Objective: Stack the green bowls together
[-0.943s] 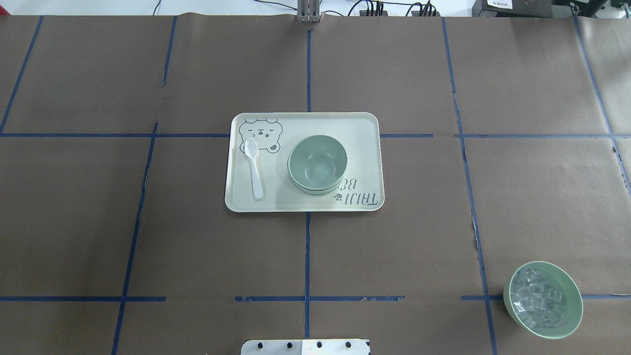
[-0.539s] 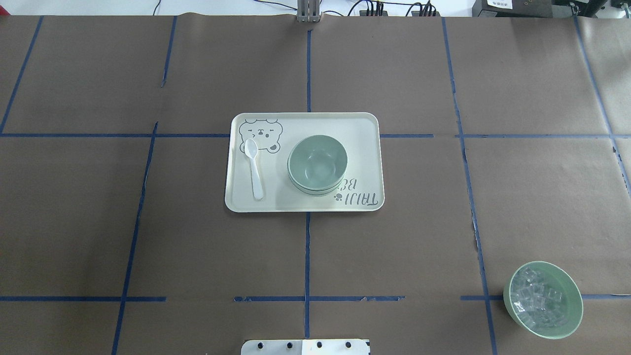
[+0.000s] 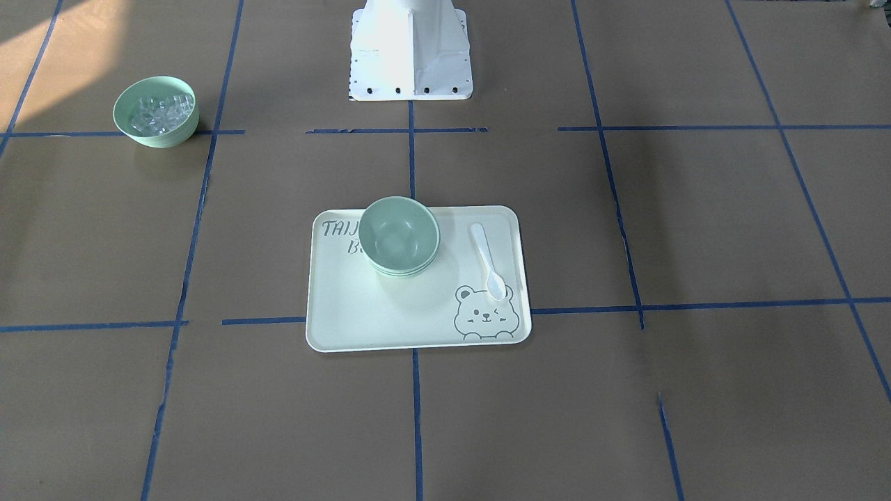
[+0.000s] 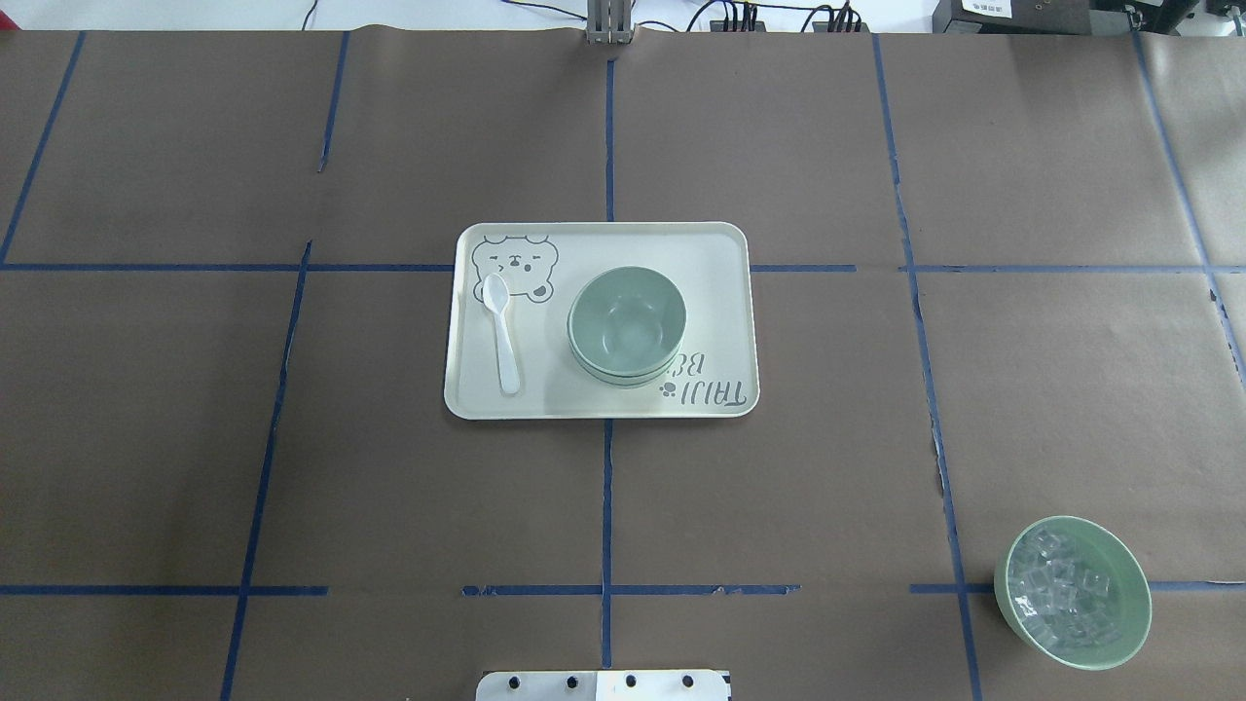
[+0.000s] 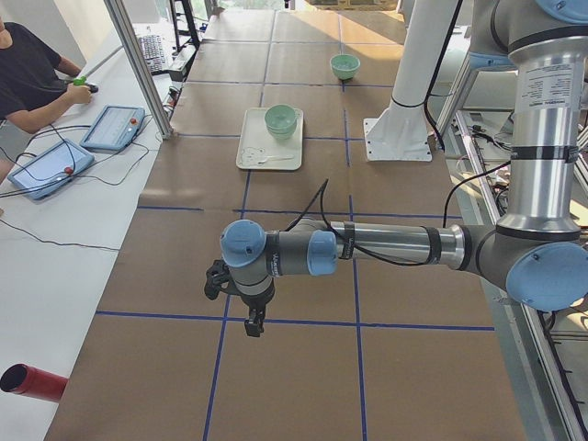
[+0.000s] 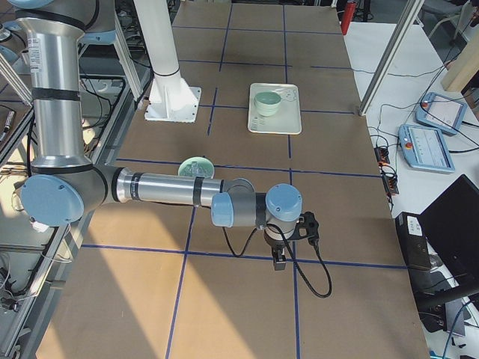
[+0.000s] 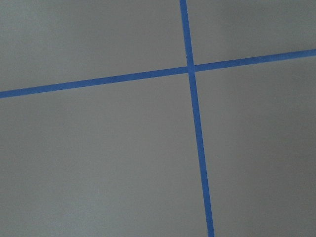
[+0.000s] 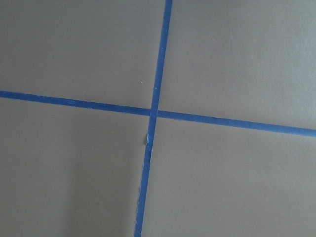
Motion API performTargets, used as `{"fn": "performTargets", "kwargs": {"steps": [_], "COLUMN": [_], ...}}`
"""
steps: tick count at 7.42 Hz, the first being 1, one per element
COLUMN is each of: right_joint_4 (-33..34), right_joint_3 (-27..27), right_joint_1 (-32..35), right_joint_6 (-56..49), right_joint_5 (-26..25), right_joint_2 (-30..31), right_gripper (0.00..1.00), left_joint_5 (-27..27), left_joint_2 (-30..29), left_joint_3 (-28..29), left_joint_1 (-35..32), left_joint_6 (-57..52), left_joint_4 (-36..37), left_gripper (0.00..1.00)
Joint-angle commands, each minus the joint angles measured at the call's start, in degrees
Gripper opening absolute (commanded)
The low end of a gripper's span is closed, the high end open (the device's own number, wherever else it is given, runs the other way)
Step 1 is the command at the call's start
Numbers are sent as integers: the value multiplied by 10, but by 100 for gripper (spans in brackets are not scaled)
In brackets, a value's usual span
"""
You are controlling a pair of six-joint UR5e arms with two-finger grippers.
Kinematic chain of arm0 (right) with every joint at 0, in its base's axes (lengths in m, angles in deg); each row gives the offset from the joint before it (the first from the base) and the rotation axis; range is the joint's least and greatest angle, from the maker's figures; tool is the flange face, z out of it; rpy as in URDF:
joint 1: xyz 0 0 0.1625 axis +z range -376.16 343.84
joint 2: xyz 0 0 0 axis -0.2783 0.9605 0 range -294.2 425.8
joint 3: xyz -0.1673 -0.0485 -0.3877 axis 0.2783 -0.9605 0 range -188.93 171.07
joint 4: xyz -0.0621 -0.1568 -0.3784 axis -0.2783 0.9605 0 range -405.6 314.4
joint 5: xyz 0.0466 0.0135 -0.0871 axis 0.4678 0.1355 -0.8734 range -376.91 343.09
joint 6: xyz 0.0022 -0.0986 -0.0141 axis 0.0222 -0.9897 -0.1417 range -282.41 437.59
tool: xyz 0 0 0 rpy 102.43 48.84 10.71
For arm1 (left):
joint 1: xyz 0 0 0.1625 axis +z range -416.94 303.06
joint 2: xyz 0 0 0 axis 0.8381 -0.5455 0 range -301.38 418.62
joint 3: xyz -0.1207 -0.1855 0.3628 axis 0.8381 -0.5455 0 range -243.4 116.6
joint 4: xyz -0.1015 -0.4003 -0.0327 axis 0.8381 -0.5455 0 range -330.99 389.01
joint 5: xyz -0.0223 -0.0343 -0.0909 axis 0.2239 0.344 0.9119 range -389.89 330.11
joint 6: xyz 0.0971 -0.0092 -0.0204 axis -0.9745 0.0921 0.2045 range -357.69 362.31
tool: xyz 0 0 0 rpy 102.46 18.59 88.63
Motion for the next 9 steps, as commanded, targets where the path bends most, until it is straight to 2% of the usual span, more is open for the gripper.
{"fn": "performTargets", "kwargs": {"steps": [1, 5, 7, 9], "right_joint_4": [-7, -7, -8, -8], "right_joint_3": [-4, -4, -4, -3], "right_joint_1": [0, 0, 0, 0], "right_joint_6": [11, 12, 12, 12], "right_joint_5": [-3, -1, -1, -1], "right_joint_2": [3, 2, 2, 2], "right_gripper": [100, 100, 100, 100], "left_joint_5": [0, 0, 0, 0], "left_joint_2": [1, 1, -6, -7], "left_joint_3": [1, 1, -1, -1], "left_joint_1": [0, 0, 1, 1], "left_joint_6": [0, 14, 122, 123], "left_joint_4": [0, -1, -5, -5], "left_gripper": [100, 100, 100, 100]}}
